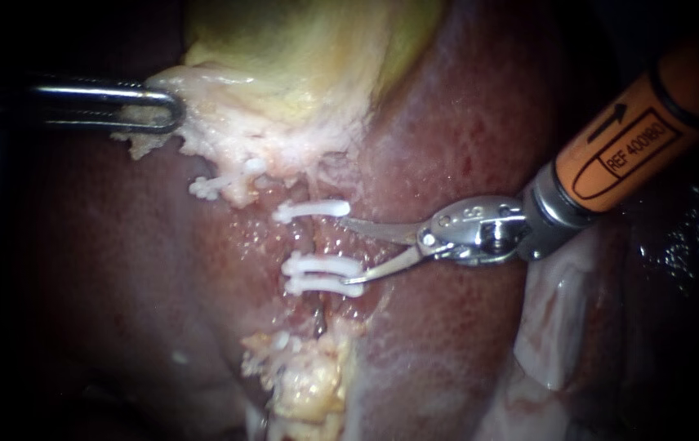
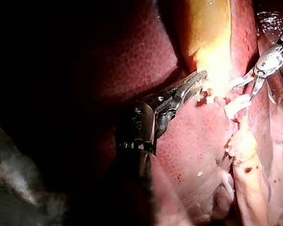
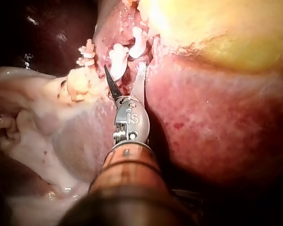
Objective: Go to the cutting position right tube
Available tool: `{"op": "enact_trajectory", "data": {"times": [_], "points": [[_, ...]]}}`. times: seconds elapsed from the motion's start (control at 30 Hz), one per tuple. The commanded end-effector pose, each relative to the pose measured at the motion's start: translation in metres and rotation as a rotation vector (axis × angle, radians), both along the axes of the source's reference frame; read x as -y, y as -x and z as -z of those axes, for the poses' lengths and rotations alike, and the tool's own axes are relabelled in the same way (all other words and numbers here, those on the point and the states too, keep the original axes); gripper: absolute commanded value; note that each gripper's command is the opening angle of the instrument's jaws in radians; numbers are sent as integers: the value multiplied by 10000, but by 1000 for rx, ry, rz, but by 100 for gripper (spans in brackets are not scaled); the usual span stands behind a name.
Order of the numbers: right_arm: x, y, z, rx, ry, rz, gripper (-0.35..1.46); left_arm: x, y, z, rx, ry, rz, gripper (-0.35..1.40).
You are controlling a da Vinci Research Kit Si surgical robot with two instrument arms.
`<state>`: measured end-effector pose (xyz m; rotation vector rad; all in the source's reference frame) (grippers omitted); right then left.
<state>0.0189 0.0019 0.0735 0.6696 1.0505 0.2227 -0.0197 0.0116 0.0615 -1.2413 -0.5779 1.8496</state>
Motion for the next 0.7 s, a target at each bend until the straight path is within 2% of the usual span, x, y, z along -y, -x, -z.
{"op": "enact_trajectory", "data": {"times": [0.03, 0.13, 0.23, 0.37, 0.7], "points": [[0, -3, 0, -7, 1, 7, 136, 0, 0, 0, 0, 0, 0, -35], [0, -11, -1, -28, 0, 22, 133, 0, 0, 0, 1, -1, -2, -35], [2, -21, -2, -49, -6, 23, 133, 0, 0, 0, 1, -1, -2, -35], [8, -35, -3, -77, -4, 46, 133, 0, 0, 1, 1, -1, -2, -35], [16, -58, 7, -183, -22, 64, 128, 0, 1, 1, 1, -1, -1, -35]]}}
